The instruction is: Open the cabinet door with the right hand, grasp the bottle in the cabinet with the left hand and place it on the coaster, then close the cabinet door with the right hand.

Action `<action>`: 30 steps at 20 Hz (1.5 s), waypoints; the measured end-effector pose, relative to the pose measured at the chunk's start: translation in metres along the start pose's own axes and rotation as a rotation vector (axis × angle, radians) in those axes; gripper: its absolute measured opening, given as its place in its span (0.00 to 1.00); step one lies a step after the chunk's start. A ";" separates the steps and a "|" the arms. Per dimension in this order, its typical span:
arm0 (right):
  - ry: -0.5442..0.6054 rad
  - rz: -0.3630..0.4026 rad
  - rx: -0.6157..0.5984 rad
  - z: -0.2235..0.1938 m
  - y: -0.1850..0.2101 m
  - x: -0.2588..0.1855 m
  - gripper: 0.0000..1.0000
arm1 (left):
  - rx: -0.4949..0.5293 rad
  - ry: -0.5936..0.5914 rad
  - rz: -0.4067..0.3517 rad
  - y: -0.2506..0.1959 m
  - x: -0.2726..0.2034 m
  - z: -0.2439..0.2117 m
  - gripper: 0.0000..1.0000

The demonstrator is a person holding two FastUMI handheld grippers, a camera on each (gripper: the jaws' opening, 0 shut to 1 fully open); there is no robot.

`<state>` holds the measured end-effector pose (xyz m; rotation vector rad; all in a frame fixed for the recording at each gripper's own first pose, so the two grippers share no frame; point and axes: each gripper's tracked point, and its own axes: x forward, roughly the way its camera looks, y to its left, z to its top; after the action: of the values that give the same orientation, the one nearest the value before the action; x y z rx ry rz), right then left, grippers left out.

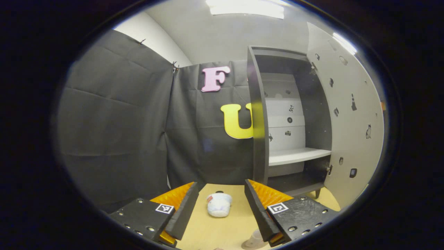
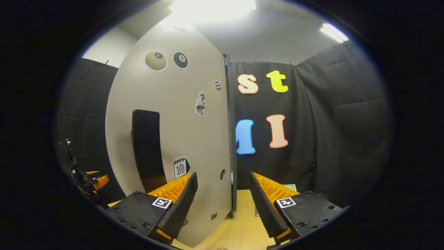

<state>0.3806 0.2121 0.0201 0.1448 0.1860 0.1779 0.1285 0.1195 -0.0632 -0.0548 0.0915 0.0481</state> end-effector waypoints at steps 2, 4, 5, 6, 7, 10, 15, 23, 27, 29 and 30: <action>0.005 0.013 0.008 -0.001 0.008 0.005 0.93 | 0.001 0.011 0.003 0.007 0.000 -0.007 0.82; 0.009 0.027 0.008 -0.001 0.018 0.010 0.93 | -0.001 0.020 0.001 0.007 0.003 -0.010 0.82; 0.010 0.035 0.007 -0.001 0.023 0.013 0.93 | -0.001 0.024 -0.001 0.009 0.006 -0.014 0.82; 0.011 0.043 0.005 -0.001 0.028 0.016 0.94 | 0.002 0.026 0.000 0.012 0.007 -0.017 0.82; 0.013 0.051 0.003 -0.002 0.035 0.018 0.89 | 0.004 0.027 0.000 0.015 0.007 -0.020 0.82; 0.009 0.078 -0.018 0.000 0.054 0.030 0.94 | -0.012 0.039 0.007 0.032 0.003 -0.027 0.84; 0.012 0.081 -0.075 -0.006 0.072 0.059 0.90 | -0.017 0.046 0.044 0.067 -0.003 -0.033 0.84; 0.029 0.051 -0.097 -0.030 0.092 0.105 0.94 | 0.034 0.055 0.116 0.123 -0.010 -0.036 0.80; 0.041 0.057 -0.067 -0.043 0.102 0.127 0.93 | 0.064 0.062 0.142 0.143 -0.013 -0.040 0.84; 0.047 0.059 -0.074 -0.047 0.107 0.139 0.94 | 0.075 0.068 0.158 0.152 -0.013 -0.041 0.84; 0.046 0.057 -0.085 -0.048 0.110 0.146 0.93 | 0.076 0.072 0.163 0.156 -0.014 -0.043 0.84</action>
<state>0.4943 0.3524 -0.0341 0.0614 0.2200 0.2453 0.1032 0.2716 -0.1125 0.0269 0.1696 0.2058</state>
